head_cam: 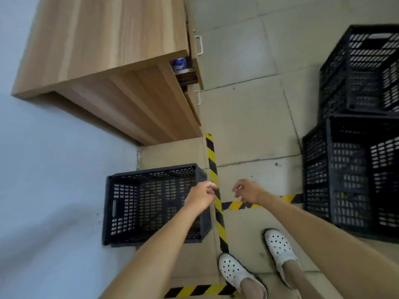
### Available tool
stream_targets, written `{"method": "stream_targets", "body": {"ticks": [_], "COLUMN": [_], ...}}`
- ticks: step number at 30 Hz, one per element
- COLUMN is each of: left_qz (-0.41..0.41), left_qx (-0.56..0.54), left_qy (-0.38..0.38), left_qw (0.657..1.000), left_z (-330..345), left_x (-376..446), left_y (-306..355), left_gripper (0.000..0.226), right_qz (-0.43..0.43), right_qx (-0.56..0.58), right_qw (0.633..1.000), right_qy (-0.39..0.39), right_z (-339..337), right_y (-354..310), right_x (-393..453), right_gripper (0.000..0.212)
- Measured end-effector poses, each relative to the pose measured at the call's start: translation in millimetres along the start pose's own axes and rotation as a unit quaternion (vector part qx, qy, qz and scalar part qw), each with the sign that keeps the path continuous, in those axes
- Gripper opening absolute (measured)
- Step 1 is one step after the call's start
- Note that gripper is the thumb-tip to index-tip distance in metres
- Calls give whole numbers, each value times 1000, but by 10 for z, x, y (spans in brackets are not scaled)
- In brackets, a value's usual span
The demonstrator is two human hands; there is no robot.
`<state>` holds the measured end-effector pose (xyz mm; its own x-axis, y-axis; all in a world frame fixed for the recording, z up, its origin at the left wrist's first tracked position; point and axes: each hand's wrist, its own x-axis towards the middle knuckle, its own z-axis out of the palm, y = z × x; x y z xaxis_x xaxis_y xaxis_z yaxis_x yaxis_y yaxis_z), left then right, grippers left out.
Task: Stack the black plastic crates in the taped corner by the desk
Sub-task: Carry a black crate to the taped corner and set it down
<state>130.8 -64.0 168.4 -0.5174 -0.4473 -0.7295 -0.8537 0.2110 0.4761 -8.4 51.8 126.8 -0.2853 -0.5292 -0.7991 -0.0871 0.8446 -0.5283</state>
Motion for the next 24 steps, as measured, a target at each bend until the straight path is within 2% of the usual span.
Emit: {"method": "stream_targets", "body": {"ticks": [2, 6, 11, 14, 18, 24], "left_qz": [17, 24, 9, 28, 47, 108], "left_qx": [29, 84, 143, 157, 147, 140], "left_qy": [-27, -55, -87, -92, -113, -127], "left_qw": [999, 995, 986, 983, 981, 976], "left_z": [190, 661, 1345, 1747, 2216, 2663], "left_x": [16, 31, -6, -21, -125, -304], "left_y": [311, 820, 1527, 2105, 2959, 4169], "left_gripper": [31, 29, 34, 35, 32, 24], "right_qz": [20, 50, 97, 100, 110, 98], "right_qx": [41, 83, 86, 67, 63, 96], "right_qw": [999, 993, 991, 992, 990, 982], "right_qy": [29, 74, 36, 47, 67, 130], "right_z": [-307, -787, -1272, -1709, -2442, -3501], "right_y": [319, 1066, 2117, 2575, 2974, 3272], "right_x": [-111, -394, -793, -1098, -1544, -2217], "right_gripper": [8, 15, 20, 15, 12, 17]}}
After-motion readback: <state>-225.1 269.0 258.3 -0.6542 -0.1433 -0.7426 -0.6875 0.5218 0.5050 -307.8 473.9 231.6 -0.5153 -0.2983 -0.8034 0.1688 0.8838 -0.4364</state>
